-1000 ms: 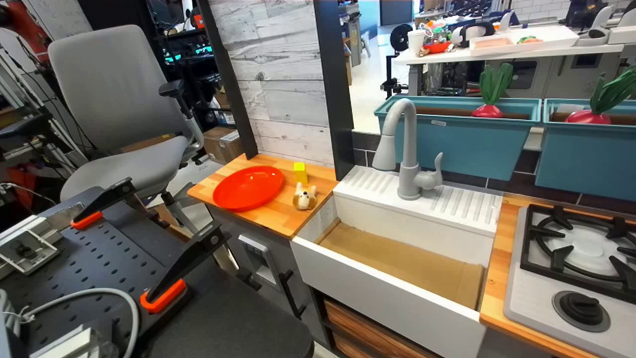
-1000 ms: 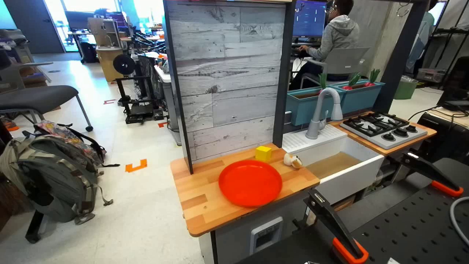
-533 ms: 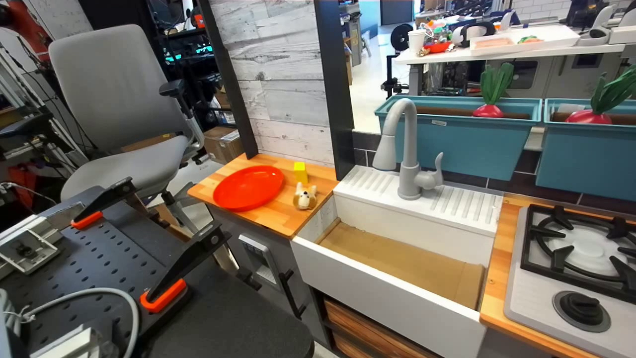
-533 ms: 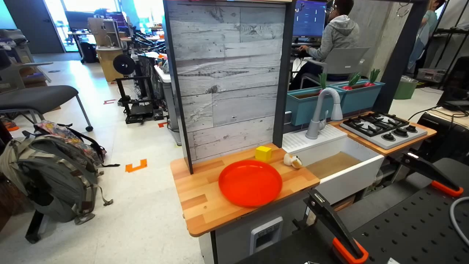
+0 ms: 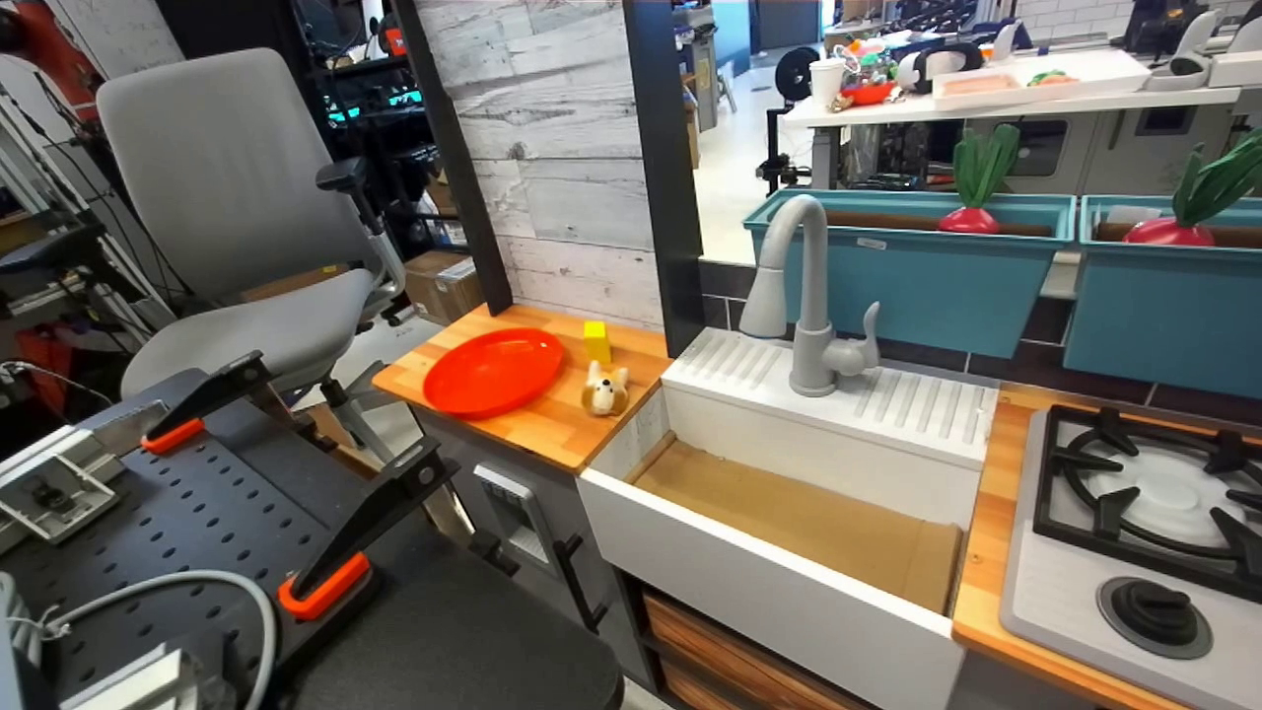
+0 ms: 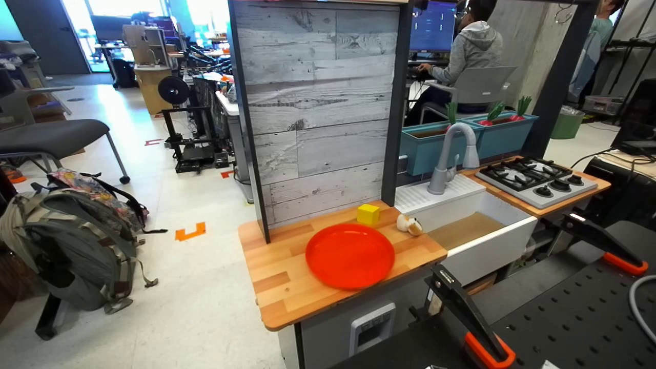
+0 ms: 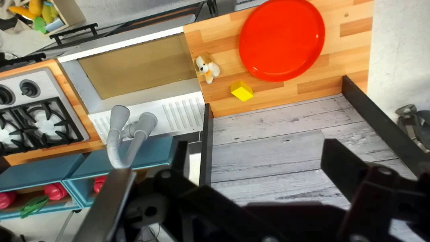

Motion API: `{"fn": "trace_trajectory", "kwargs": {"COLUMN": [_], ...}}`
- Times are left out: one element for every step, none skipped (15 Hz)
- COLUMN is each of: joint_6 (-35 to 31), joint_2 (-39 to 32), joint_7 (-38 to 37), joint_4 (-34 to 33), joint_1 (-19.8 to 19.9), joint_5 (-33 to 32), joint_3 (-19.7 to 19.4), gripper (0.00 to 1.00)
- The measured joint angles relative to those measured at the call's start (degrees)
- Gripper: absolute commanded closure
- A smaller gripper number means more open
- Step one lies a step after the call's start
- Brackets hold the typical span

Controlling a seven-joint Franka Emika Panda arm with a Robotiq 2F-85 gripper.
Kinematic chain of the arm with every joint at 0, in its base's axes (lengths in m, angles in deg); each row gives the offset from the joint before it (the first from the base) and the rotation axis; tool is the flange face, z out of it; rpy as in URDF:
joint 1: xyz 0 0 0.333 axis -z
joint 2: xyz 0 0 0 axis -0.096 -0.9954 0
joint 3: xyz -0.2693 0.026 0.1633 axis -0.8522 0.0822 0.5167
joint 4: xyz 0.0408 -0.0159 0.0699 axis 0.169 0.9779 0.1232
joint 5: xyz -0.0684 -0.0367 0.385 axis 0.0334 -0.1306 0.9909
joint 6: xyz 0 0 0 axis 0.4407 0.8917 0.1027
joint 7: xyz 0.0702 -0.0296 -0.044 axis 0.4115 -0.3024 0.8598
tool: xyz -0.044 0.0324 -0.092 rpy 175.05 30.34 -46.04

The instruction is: Put the plush toy on the orange plate.

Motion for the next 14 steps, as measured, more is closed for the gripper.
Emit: {"fn": "trace_trajectory", "kwargs": {"joint_6": [-1.9, -3.5, -4.7, -5.7, -6.7, -7.6, -8.6, -9.5, -9.9, -9.9, -9.9, -9.9, -9.8, -9.7], "joint_2": [-2.6, -5.3, -8.1, -11.0, -14.1, -17.4, -20.6, -23.7, -26.6, -29.5, -32.3, -34.9, -37.5, -39.9], "joint_7": [1.1, 2.1, 3.0, 3.8, 4.2, 4.5, 4.9, 5.3, 5.8, 6.5, 7.2, 7.5, 7.7, 7.8], "joint_4": [-0.3, -0.7, -1.3, -2.2, -3.3, -4.7, -6.2, -7.7, -9.3, -11.1, -12.7, -14.2, -15.7, -17.1], "joint_1": [0.1, 0.2, 0.3, 0.4, 0.5, 0.6, 0.7, 0.7, 0.8, 0.9, 1.0, 1.0, 1.0, 1.0], "joint_5": [0.2, 0.5, 0.8, 1.2, 1.5, 2.1, 2.9, 3.9, 5.2, 6.6, 7.7, 8.4, 8.9, 9.1], "joint_3": [-1.4, -2.8, -4.1, -5.4, -6.5, -7.7, -8.7, -9.5, -10.1, -10.5, -10.7, -10.8, -10.9, -10.9], "gripper": [0.00, 0.00, 0.00, 0.00, 0.00, 0.00, 0.00, 0.00, 0.00, 0.00, 0.00, 0.00, 0.00, 0.00]}}
